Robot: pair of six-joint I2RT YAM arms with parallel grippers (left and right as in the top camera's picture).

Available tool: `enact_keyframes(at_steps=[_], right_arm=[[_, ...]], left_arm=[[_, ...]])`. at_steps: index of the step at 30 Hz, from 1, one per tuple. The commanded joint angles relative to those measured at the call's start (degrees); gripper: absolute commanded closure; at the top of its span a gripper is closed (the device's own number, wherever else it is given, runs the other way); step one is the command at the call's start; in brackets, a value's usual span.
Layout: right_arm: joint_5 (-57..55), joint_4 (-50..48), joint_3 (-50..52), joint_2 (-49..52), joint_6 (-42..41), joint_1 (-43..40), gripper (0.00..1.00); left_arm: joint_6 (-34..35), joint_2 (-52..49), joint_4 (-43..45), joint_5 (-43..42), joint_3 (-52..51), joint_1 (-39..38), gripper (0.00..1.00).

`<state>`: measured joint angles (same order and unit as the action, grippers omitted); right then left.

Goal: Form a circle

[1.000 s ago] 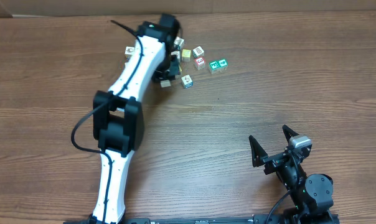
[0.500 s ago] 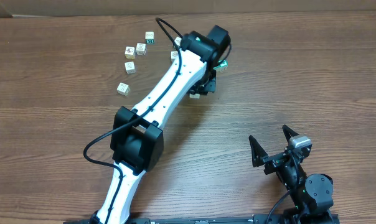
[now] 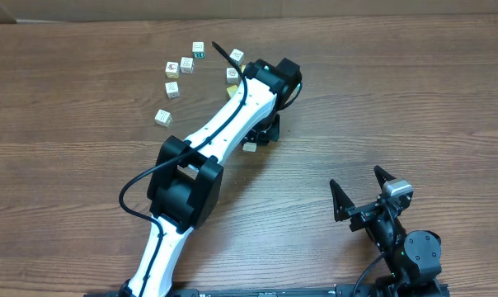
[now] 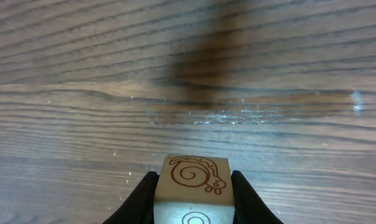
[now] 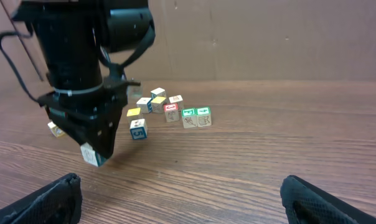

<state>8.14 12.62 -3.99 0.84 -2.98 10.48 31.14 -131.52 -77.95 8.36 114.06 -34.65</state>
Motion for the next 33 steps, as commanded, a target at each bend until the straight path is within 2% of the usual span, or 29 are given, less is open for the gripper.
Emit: enact_keyframes(at_steps=[1,6,11,14,15,17,23,33], right_arm=[[0.09,-0.33,0.17,-0.68,-0.24,-0.44,0.0],[0.09,-0.33,0.17,-0.68,-0.24,-0.44,0.0],[0.09,-0.33,0.17,-0.68,-0.24,-0.44,0.0],[0.09,-0.33,0.17,-0.68,-0.24,-0.44,0.0],[0.09,-0.33,0.17,-0.68,-0.24,-0.44,0.0],[0.09,-0.33,0.17,-0.68,-0.24,-0.44,0.0],[0.09,-0.33,0.17,-0.68,-0.24,-0.44,0.0],[0.09,-0.33,0.17,-0.68,-0.24,-0.44,0.0]], left_arm=[[-3.08,6.86,2.47,1.03,-4.96,-0.28,0.95],[-5.88,13.77,10.69,0.44,-14.73,0.2,0.81],[-5.05,14.14,16.13,-4.2,-16.92,1.66,0.83],[-2.34,13.88,18.56,-4.96,-17.07,2.05,0.82],[-1.16,13.84,18.93,-4.81,-17.09,2.14,0.8],[1.01,13.66,19.12,-4.28,-17.29,2.12,0.69],[6.32,13.55,18.95,-3.28,-20.28,2.14,0.76],[7.28,10.43,20.92,-3.45,-22.93,2.16,0.8]])
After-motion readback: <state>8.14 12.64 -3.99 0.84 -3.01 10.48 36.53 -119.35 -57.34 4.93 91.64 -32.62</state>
